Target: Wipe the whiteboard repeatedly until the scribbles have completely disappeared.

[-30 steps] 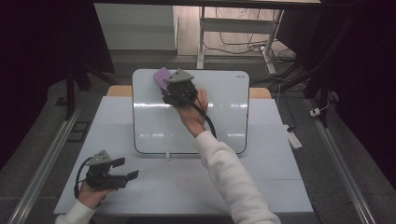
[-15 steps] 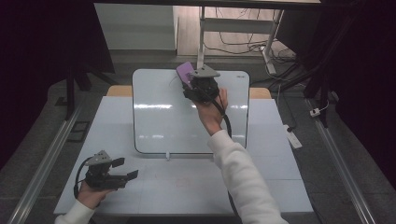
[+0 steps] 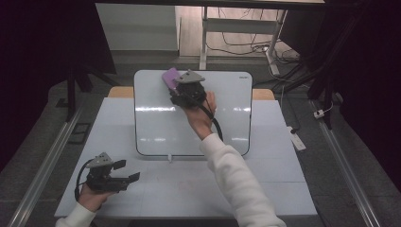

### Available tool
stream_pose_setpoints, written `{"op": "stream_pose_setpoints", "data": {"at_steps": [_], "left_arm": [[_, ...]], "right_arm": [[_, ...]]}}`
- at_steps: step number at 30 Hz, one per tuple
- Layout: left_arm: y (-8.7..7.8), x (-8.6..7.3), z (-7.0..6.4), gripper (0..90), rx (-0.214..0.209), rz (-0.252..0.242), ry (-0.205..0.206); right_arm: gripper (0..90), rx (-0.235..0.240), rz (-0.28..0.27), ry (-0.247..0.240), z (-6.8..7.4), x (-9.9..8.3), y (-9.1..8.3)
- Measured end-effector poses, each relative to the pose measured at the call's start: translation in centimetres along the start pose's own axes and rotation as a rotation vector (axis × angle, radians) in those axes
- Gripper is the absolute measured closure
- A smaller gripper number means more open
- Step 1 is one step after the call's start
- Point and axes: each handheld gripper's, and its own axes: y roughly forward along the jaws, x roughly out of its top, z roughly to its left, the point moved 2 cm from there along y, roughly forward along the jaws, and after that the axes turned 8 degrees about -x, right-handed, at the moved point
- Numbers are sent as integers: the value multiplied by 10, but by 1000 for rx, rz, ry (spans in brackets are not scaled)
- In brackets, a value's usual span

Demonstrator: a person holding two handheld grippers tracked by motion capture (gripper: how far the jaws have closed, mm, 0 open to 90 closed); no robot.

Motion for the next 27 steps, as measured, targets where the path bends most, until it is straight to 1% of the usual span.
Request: {"op": "stream_pose_setpoints", "data": {"at_steps": [1,3,4,5,7,13,16,18,19,21,22,24,27], "left_arm": [[0,0,0,173,1,-1,-1],[0,0,0,173,0,-1,0],[0,0,0,173,0,-1,0],[0,0,0,173,0,0,0],[0,0,0,173,0,0,0],[0,0,0,173,1,0,1],[-1,0,0,173,0,-3,0],[-1,0,1,173,0,-3,-2],[-1,0,1,173,0,-4,-2],[-1,0,0,173,0,-5,-1],[-1,0,0,173,1,-4,-1],[-1,0,0,173,1,-3,-1],[-1,0,0,173,2,-3,0]], "right_arm": [[411,21,14,-8,8,0,2],[411,54,28,-43,22,0,4],[411,57,30,-60,25,0,5],[411,56,29,-68,26,0,5],[411,72,33,-33,21,1,5],[411,-15,-3,26,-10,11,3],[411,-71,-21,35,-24,16,2],[411,-82,-22,46,-29,18,2],[411,-85,-18,44,-28,18,2],[411,-100,-22,20,-23,18,4],[411,-93,-23,21,-20,19,5],[411,-70,-22,10,-11,19,7],[411,-20,-19,-48,6,18,11]]}}
